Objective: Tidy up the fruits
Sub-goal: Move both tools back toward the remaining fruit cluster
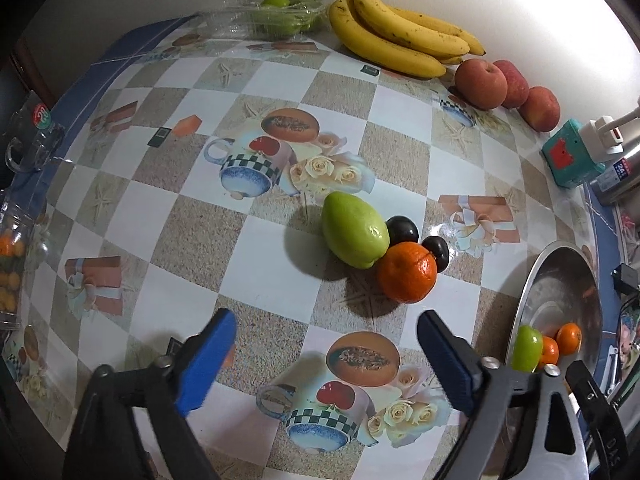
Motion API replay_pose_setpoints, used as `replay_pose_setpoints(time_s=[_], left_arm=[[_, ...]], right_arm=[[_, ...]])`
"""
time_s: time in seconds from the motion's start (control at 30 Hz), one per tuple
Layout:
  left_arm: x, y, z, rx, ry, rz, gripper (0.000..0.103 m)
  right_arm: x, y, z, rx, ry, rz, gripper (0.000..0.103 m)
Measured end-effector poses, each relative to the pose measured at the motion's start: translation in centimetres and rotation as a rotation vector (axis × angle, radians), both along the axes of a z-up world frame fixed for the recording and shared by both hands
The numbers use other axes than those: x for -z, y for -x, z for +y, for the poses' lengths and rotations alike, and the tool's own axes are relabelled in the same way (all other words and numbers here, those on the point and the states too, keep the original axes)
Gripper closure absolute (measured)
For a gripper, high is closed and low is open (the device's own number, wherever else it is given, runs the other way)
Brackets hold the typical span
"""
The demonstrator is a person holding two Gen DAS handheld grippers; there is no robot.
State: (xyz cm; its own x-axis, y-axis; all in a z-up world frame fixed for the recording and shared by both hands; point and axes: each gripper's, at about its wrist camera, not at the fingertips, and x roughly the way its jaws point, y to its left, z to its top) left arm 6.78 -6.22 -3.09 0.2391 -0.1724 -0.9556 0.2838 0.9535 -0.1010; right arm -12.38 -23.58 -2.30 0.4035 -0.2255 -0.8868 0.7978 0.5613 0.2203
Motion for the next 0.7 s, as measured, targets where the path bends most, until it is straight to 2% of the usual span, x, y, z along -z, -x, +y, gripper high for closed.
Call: replay_pose_setpoints(time_s=[0.13,0.2,0.33,0.47,0.57,0.7], left_arm=[[0.35,0.17,-0.02,-0.007,-0.021,0.002,0.002],[0.62,0.19,0.04,-0.011,-0.03,0.007,0.001],[0.91,0.13,0.26,-0.023,-0.034,0.016,0.0],[0.85,0.0,0.48,-0.029,-0.049,-0.005,0.0],[0.73,-0.08,0.48,-0.025,-0.056,-0.023,0.0],[0.34,-0.05,0.35,-0.013,-0.07,-0.056,0.0]], right_arm=[[0.07,-0.19,0.09,-0.014,0.009,0.001,0.018],[0.15,-0.4,0.23,-0.025,0.013,0.006,0.011],[0.06,-0.62,0.43,-0.042,0.027,0.004,0.011],[0.08,-0.76,0.56,-0.056,0.038,0.002,0.01],[0.03,-0.84,0.61,-0.059,0.047,-0.001,0.001],[-0.2,-0.88,0.68,-0.064,0.062,-0.015,0.001]])
